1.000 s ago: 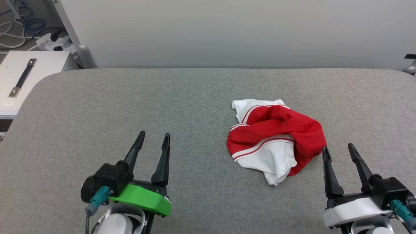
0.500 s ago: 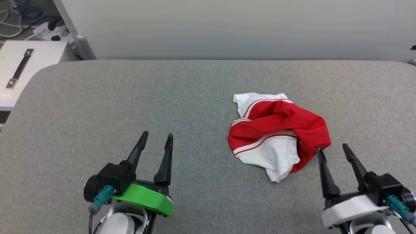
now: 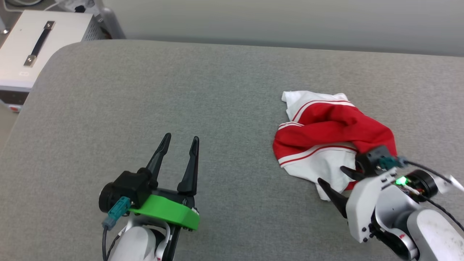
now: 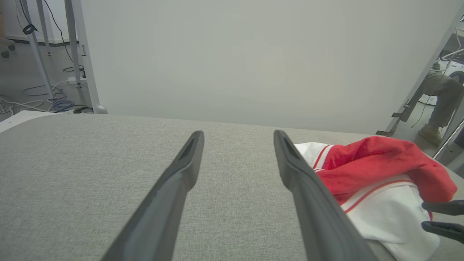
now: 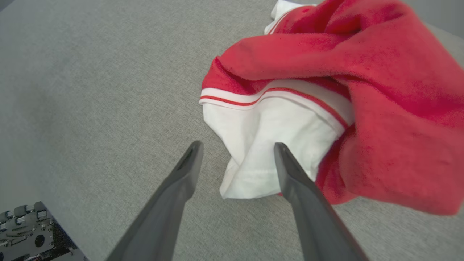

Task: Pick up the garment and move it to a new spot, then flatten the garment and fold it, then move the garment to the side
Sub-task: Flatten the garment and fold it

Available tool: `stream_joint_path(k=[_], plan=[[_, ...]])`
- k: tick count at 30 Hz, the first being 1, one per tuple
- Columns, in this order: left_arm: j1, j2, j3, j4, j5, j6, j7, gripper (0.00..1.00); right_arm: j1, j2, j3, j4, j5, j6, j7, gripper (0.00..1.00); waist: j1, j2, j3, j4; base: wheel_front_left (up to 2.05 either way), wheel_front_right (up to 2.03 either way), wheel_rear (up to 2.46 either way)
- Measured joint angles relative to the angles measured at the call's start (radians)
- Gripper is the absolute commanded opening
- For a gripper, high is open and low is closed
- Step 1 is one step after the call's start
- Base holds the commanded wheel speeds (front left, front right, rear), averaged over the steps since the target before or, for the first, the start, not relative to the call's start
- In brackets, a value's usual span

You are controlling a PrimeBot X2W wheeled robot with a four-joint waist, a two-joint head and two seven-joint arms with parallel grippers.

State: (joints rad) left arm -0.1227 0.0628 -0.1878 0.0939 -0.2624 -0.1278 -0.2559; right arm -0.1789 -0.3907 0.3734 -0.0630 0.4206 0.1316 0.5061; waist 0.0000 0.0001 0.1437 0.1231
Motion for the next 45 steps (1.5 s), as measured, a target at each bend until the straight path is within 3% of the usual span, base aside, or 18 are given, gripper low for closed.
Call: stream_joint_path(k=[9, 22, 23, 24, 25, 36, 45], plan=[[-0.03, -0.003, -0.008, 0.003, -0.003, 0.0, 0.0, 1.0, -0.155, -0.025, 0.087, 0.106, 0.053, 0.0, 0.211, 1.0, 0.0, 0.0, 0.053, 0.07, 0.0, 0.0, 0.0], [-0.048, -0.005, -0.008, 0.004, -0.011, 0.0, 0.0, 1.0, -0.244, -0.036, 0.145, 0.268, 0.056, -0.001, 0.251, 1.0, 0.0, 0.0, 0.116, 0.156, 0.0, 0.0, 0.0], [-0.048, -0.005, -0.007, 0.004, -0.011, 0.0, 0.0, 1.0, -0.246, -0.036, 0.148, 0.273, 0.065, -0.001, 0.255, 0.95, 0.0, 0.0, 0.119, 0.158, 0.0, 0.0, 0.0], [-0.048, -0.005, -0.005, 0.004, -0.011, 0.0, 0.0, 1.0, -0.25, -0.038, 0.151, 0.275, 0.073, -0.001, 0.255, 0.27, 0.0, 0.0, 0.12, 0.159, 0.0, 0.0, 0.0], [-0.048, -0.005, -0.003, 0.005, -0.011, 0.0, 0.0, 1.0, -0.253, -0.04, 0.155, 0.276, 0.078, -0.001, 0.255, 0.0, 0.0, 0.0, 0.12, 0.159, 0.0, 0.0, 0.0], [-0.046, -0.007, 0.004, 0.022, -0.01, 0.0, 0.0, 1.0, -0.194, -0.074, 0.209, 0.221, 0.168, 0.0, 0.184, 0.0, 0.0, 0.0, 0.074, 0.103, 0.0, 0.0, 0.0], [-0.014, -0.007, 0.009, 0.032, -0.007, 0.0, 0.0, 1.0, 0.023, -0.22, 0.14, 0.091, 0.244, 0.0, 0.208, 0.0, 0.0, 0.0, -0.006, 0.038, 0.0, 0.0, 0.0]])
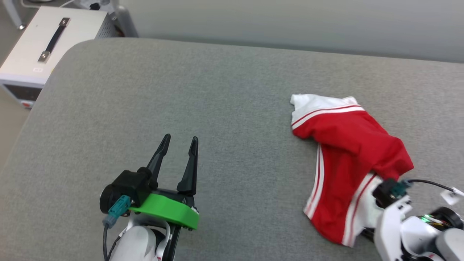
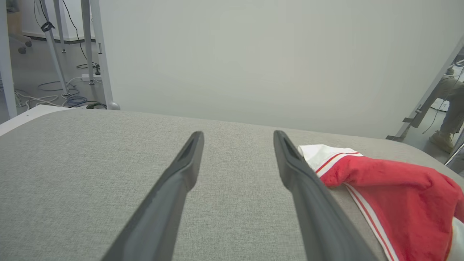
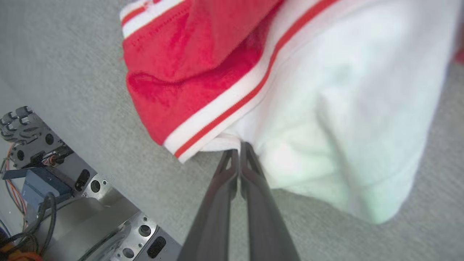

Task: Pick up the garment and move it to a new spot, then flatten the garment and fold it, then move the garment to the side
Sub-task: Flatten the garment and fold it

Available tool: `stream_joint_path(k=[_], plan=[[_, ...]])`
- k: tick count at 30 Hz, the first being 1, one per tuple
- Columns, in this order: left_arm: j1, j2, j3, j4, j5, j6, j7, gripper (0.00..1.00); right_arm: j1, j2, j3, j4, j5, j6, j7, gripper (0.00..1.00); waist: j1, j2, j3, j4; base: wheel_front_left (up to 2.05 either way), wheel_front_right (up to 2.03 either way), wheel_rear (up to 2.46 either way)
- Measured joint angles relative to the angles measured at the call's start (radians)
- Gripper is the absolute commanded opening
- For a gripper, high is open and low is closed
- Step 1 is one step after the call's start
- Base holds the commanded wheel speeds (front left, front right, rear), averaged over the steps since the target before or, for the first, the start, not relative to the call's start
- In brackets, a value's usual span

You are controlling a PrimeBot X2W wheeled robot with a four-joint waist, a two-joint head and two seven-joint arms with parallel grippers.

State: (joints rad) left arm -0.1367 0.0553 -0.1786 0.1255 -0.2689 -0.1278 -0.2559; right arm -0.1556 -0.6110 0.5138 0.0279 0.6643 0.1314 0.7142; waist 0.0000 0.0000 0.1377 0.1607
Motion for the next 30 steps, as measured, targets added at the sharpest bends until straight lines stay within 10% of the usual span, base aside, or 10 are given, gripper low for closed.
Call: stream_joint_path(k=[9, 20, 21, 22, 30], plan=[[0.013, 0.0, -0.01, 0.005, 0.0, 0.0, 0.0, 1.0, 0.121, -0.124, -0.207, 0.034, -0.105, 0.0, 0.032, 0.0, 0.0, 0.0, -0.046, -0.073, 0.0, 0.0, 0.0], [0.013, -0.001, -0.024, 0.025, 0.0, 0.0, 0.0, 1.0, 0.118, -0.012, -0.329, 0.187, -0.275, 0.0, -0.152, 0.0, 0.0, 0.0, -0.043, -0.088, 0.0, 0.0, 0.0], [0.013, -0.001, -0.024, 0.025, 0.0, 0.0, 0.0, 1.0, 0.116, -0.004, -0.332, 0.192, -0.284, 0.0, -0.17, 0.29, 0.0, 0.0, -0.042, -0.088, 0.0, 0.0, 0.0], [0.012, -0.001, -0.023, 0.026, 0.0, 0.0, 0.0, 1.0, 0.113, 0.007, -0.342, 0.196, -0.293, 0.0, -0.193, 1.0, 0.0, 0.0, -0.042, -0.09, 0.0, 0.0, 0.0], [0.013, 0.0, -0.006, 0.026, -0.005, 0.0, 0.0, 1.0, 0.098, 0.094, -0.43, 0.122, -0.3, 0.0, -0.344, 1.0, 0.0, 0.0, -0.058, -0.111, 0.0, 0.0, 0.0]])
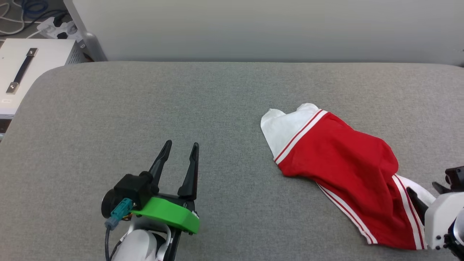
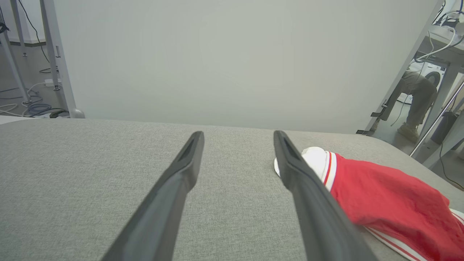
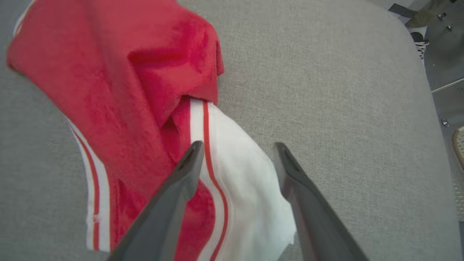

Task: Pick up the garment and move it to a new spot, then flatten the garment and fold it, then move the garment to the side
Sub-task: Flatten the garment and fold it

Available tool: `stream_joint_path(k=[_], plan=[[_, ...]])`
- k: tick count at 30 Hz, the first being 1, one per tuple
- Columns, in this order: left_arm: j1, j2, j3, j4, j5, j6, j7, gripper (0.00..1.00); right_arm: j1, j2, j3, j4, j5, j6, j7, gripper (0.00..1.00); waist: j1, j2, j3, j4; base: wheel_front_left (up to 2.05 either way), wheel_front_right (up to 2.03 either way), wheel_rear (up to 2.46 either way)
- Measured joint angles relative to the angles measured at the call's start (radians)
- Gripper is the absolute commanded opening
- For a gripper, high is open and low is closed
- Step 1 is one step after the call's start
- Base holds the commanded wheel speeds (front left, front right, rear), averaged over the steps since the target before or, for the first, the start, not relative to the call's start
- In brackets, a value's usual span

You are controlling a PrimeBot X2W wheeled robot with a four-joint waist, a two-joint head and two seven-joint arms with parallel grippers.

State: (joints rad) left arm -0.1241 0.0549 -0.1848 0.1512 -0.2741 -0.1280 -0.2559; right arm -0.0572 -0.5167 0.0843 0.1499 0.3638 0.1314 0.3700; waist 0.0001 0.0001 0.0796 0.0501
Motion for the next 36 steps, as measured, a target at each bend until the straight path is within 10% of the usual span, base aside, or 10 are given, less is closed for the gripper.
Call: stream_joint_path(k=[23, 36], plan=[[-0.032, 0.037, -0.114, 0.04, -0.087, 0.0, 0.008, 1.0, 0.104, 0.36, -0.178, -0.261, -0.089, 0.0, -0.491, 1.0, 0.0, -0.0001, -0.005, -0.101, 0.0, 0.0, 0.0], [-0.569, 0.204, -0.387, 0.155, -0.31, 0.0, 0.68, 1.0, 0.054, 0.386, -0.161, -0.29, -0.097, 0.0, -0.516, 1.0, 0.0, 0.0, 0.087, -0.191, 0.0, 0.0, 0.0]])
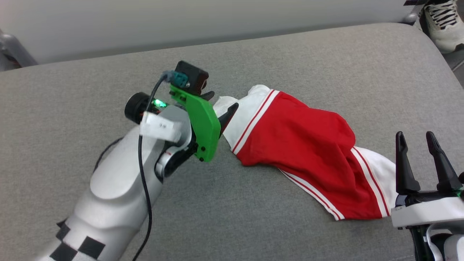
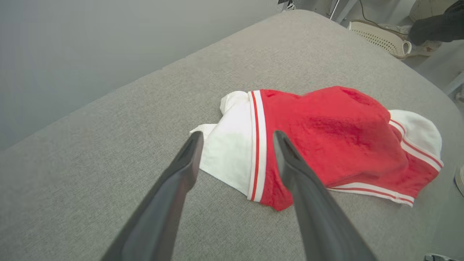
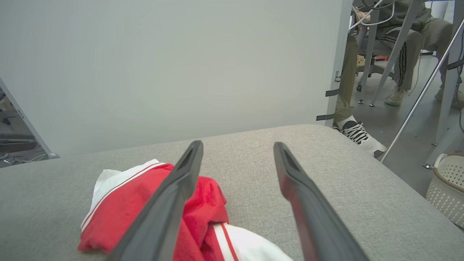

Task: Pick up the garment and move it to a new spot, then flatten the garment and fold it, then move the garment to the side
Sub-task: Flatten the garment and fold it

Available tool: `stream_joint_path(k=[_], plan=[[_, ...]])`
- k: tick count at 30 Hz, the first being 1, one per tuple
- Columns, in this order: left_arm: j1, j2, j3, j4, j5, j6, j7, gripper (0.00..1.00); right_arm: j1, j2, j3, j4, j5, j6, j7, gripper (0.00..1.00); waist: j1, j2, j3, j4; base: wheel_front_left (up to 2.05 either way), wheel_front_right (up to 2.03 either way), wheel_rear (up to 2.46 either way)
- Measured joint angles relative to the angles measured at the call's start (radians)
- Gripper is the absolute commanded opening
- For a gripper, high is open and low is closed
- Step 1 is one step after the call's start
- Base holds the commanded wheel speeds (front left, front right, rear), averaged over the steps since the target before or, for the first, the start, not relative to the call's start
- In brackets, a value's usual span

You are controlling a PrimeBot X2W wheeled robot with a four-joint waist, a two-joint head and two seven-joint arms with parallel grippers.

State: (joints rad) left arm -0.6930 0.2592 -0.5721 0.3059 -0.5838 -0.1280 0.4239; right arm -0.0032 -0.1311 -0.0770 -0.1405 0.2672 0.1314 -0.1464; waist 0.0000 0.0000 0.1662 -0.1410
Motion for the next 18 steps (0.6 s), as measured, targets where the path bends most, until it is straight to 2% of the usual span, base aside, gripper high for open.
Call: stream_joint_path(k=[5, 8, 11, 18], plan=[[-0.157, 0.05, -0.084, 0.07, -0.091, 0.0, 0.237, 1.0, -0.026, 0.01, 0.034, 0.001, -0.001, 0.0, -0.02, 1.0, 0.0, 0.0, 0.04, -0.052, 0.0, 0.0, 0.0], [-0.212, 0.061, -0.097, 0.127, -0.131, 0.0, 0.31, 1.0, -0.039, 0.023, 0.057, 0.006, -0.001, 0.0, -0.034, 1.0, 0.0, 0.0, 0.064, -0.083, 0.0, 0.0, 0.0], [-0.251, 0.072, -0.113, 0.192, -0.134, 0.0, 0.348, 1.0, -0.048, 0.029, 0.075, 0.016, -0.001, 0.0, -0.045, 1.0, 0.0, 0.0, 0.088, -0.115, 0.0, 0.0, 0.0], [-0.316, 0.093, -0.134, 0.339, -0.088, 0.0, 0.351, 1.0, -0.066, 0.032, 0.112, 0.04, -0.001, 0.0, -0.07, 1.0, 0.0001, 0.0, 0.141, -0.175, 0.0, 0.0, 0.0]])
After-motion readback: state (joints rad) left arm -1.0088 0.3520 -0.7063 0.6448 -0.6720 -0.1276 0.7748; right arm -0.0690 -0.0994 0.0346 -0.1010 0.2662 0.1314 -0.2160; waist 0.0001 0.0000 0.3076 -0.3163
